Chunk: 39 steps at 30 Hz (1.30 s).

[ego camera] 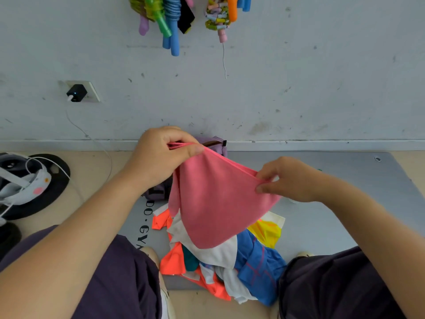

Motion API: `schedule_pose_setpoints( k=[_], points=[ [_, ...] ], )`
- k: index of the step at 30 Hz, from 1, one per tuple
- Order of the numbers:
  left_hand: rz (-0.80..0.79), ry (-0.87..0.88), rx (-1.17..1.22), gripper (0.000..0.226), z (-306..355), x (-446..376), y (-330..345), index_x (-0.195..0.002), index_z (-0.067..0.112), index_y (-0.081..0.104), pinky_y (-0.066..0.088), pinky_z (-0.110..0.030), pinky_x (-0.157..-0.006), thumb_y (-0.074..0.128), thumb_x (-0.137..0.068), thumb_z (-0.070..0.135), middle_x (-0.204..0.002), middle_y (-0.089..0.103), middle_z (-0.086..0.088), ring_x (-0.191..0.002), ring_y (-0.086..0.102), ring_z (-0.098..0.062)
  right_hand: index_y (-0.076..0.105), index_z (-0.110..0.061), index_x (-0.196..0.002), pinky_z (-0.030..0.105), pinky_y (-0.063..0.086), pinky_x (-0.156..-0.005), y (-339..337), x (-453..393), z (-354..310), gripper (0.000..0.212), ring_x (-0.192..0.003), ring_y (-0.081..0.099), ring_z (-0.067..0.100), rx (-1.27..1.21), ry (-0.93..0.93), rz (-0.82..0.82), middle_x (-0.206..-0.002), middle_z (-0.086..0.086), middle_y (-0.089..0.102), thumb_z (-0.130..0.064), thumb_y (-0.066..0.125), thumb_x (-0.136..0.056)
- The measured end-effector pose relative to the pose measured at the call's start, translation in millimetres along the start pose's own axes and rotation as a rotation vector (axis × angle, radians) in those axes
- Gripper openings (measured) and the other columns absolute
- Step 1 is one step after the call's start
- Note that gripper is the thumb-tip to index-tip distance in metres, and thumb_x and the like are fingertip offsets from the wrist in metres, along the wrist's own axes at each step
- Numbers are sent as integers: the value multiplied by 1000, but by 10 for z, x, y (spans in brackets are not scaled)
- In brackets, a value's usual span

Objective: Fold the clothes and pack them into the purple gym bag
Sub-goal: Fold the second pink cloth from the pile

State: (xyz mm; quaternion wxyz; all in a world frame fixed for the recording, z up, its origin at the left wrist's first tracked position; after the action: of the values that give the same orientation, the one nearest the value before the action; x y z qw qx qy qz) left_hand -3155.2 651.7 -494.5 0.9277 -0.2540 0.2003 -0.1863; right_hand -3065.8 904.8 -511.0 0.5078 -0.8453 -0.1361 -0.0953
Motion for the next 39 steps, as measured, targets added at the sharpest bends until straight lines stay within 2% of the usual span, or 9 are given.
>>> schedule_pose_setpoints(
  k=[4, 11, 15, 18, 22, 26, 31, 35, 39],
  points=[
    [108, -16, -192, 3, -190, -56, -89, -80, 20, 76, 45, -19, -74, 78, -81, 19, -81, 70, 5, -79, 62, -9, 77, -19, -97, 22, 39, -76, -123, -8, 218, 12, -85, 59, 11, 7, 83, 143, -82, -15, 62, -20, 70, -87],
    [22, -145, -229, 12, -484, -55, -58, -77, 29, 71, 43, -12, -71, 75, -84, 19, -77, 68, 20, -73, 60, 9, 76, -18, -90, 22, 36, -75, -233, 0, 395, 7, -83, 57, 12, -69, 84, 461, -85, -8, 65, -19, 69, -88],
    [70, -185, -145, 11, -550, -36, -43, -76, 22, 70, 53, -25, -61, 73, -86, 25, -66, 70, 4, -57, 67, -12, 71, -25, -80, 8, 39, -66, -243, 8, 408, 12, -73, 58, 1, -174, 53, 561, -76, -12, 67, -15, 70, -86],
    [133, -188, -101, 11, -555, -20, -43, -77, 23, 70, 55, -23, -50, 72, -87, 26, -68, 69, 1, -50, 66, -14, 66, -28, -78, 19, 44, -67, -226, 4, 408, 17, -67, 58, 5, -272, 63, 620, -72, -9, 65, -13, 73, -83],
    [201, -197, -98, 13, -552, -4, -43, -76, 29, 68, 53, -27, -44, 70, -89, 26, -70, 69, 0, -44, 62, -14, 64, -25, -97, 10, 41, -61, -219, 8, 381, 19, -64, 53, 6, -349, 45, 622, -74, -2, 63, -11, 71, -85],
    [221, -223, -67, 14, -543, 9, -30, -75, 27, 68, 43, -16, -38, 70, -89, 26, -68, 69, 1, -40, 56, -10, 64, -27, -81, 6, 38, -63, -211, 15, 340, 16, -72, 55, 6, -305, 43, 576, -78, -6, 65, -16, 63, -92],
    [211, -345, 64, 10, -591, -22, -64, -77, 20, 69, 45, -13, -47, 74, -85, 24, -68, 70, 5, -44, 62, -9, 55, -15, -79, 30, 41, -76, -201, 50, 391, 24, -72, 46, 13, -608, 83, 564, -73, -5, 50, -27, 51, -99],
    [125, -506, 229, 7, -685, -12, -42, -83, 14, 66, 60, -28, -65, 69, -90, 14, -92, 70, -10, -67, 72, -18, 56, -20, -77, 33, 41, -66, -186, 67, 395, 27, -58, 40, 10, -777, 154, 565, -62, -10, 43, -36, 52, -98],
    [115, -562, 332, 21, -655, -13, -16, -84, 8, 56, 59, -33, -53, 64, -94, 24, -87, 57, -12, -70, 64, -21, 60, -19, -78, 30, 37, -59, -163, 65, 377, 25, -52, 42, 10, -755, 160, 577, -56, -11, 50, -36, 57, -96]
  ],
)
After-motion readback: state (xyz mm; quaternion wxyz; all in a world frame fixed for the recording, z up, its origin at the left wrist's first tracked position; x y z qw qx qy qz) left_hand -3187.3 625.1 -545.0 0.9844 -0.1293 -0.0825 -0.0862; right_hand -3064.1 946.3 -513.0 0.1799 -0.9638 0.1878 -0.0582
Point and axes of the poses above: each hand's wrist, its own x-axis away from the middle knuckle, its own y-axis out of the palm, z = x × y, the point moved 1 cm from there along -x, towards the middle knuckle
